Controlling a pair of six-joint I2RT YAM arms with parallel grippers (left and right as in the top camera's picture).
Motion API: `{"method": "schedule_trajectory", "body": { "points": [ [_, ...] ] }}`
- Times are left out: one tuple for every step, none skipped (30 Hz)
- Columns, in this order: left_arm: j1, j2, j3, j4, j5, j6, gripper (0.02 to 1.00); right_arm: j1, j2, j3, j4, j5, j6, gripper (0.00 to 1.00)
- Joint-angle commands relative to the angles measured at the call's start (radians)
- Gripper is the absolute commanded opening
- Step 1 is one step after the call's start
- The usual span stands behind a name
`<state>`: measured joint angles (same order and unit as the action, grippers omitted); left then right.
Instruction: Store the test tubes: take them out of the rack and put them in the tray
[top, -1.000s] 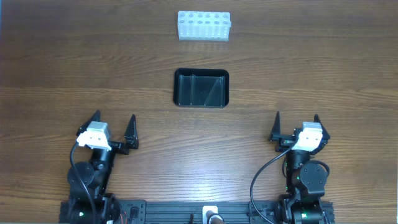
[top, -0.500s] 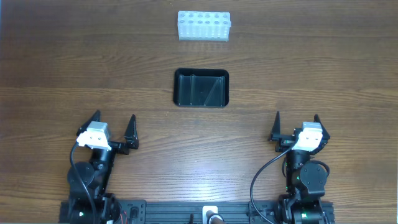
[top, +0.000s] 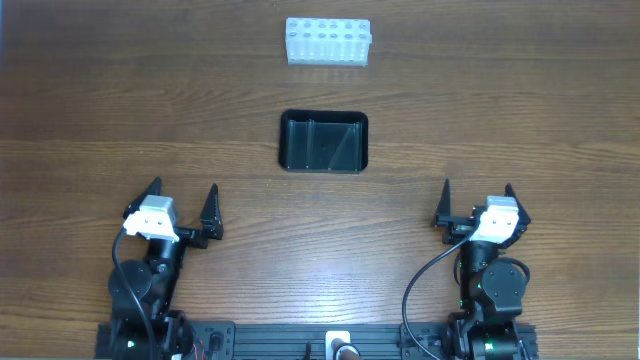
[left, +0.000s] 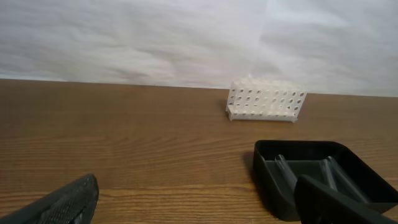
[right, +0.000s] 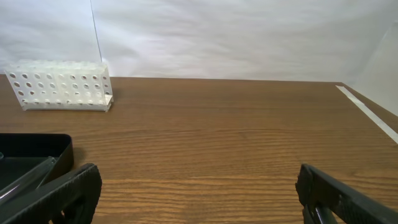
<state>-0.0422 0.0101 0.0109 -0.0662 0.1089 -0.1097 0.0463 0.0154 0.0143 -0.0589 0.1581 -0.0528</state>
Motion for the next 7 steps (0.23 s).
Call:
{"method": "schedule_trajectory", "body": {
  "points": [
    [0.007,-0.006,-0.005,-0.002,0.013,-0.010,1.000,-0.010,-0.010,-0.009,-0.001,-0.010,0.000,0.991],
    [0.007,-0.006,-0.005,-0.002,0.013,-0.010,1.000,-0.009,-0.010,-0.009,-0.001,-0.010,-0.001,0.991],
    [0.007,-0.006,-0.005,-0.002,0.013,-0.010,1.000,-0.009,-0.010,-0.009,0.000,-0.010,0.000,0.993],
    [0.007,-0.006,-0.005,-0.002,0.013,-0.010,1.000,-0.010,-0.010,-0.009,-0.001,-0.010,-0.001,0.993],
    [0.007,-0.006,-0.005,-0.002,0.013,-0.010,1.000,-0.009,-0.010,-0.009,-0.001,-0.010,-0.001,0.993],
    [0.007,-0.006,-0.005,-0.002,0.013,-0.010,1.000,-0.009,-0.010,-0.009,0.000,-0.010,-0.001,0.993],
    [0.007,-0.006,-0.005,-0.002,0.013,-0.010,0.996,-0.009,-0.010,-0.009,-0.001,-0.010,-0.001,0.993]
  ]
}}
